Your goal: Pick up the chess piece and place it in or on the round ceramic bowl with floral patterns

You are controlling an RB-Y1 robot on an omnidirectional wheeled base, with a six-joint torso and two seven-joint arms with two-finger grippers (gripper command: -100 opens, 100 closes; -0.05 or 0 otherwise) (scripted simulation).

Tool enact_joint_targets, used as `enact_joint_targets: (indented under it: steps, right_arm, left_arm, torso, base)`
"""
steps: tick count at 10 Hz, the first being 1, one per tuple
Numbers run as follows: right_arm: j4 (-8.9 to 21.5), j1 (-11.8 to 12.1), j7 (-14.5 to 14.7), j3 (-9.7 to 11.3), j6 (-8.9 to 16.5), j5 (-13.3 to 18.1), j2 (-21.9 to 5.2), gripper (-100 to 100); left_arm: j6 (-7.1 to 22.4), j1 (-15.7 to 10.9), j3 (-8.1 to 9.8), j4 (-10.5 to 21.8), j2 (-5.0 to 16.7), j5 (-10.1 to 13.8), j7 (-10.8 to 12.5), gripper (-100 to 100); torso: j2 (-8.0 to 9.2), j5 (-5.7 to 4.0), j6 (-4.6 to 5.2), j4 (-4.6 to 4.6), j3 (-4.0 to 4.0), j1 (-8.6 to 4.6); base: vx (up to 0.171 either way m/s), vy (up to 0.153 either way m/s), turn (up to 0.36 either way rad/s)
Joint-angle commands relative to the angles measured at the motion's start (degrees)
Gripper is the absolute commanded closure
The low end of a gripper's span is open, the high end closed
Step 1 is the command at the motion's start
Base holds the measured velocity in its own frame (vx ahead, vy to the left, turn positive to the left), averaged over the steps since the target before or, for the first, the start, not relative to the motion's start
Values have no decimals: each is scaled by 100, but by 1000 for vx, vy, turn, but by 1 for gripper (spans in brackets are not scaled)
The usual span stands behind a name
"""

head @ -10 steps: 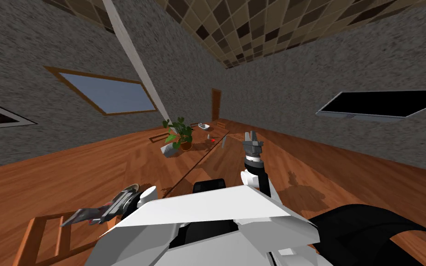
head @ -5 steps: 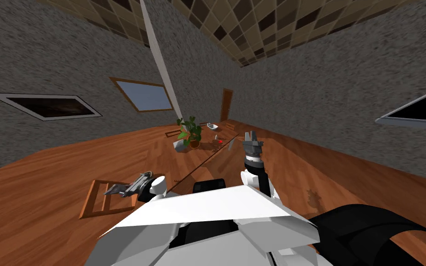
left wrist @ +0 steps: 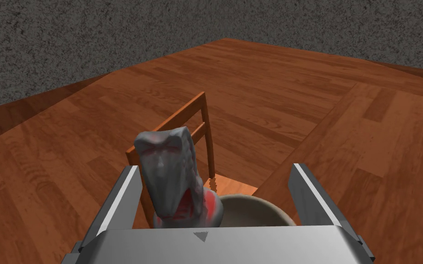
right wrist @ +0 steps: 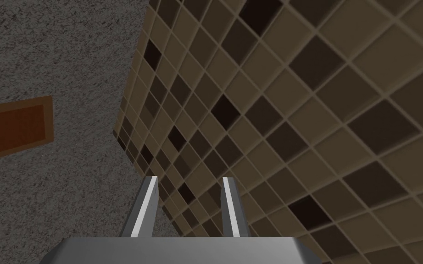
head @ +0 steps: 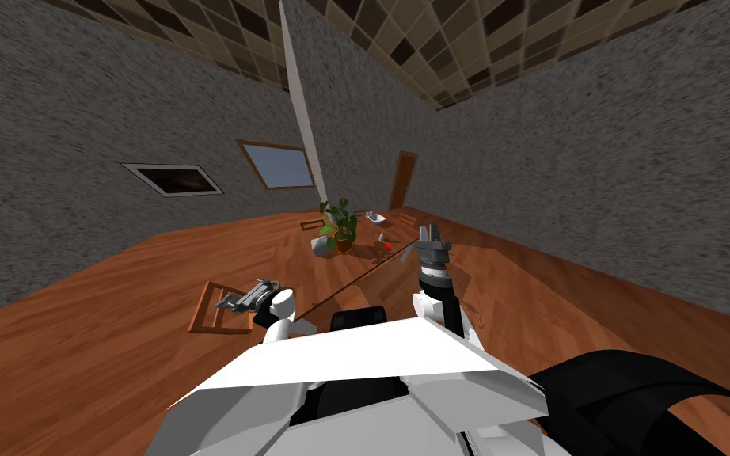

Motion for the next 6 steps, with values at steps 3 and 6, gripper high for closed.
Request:
enact_joint_targets:
  steps: [3, 6]
  right_arm:
    - [0, 0, 0, 0, 0, 0, 0, 0]
    - [0, 0, 0, 0, 0, 0, 0, 0]
  left_arm:
    - [-1, 0, 0, 2, 0, 0, 2, 0]
    - [-1, 0, 0, 2, 0, 0, 2, 0]
  torso:
    - [5, 0, 0, 1, 3, 0]
    - [7, 0, 0, 2, 4, 0]
  base:
    - [0, 0, 0]
    - [0, 0, 0]
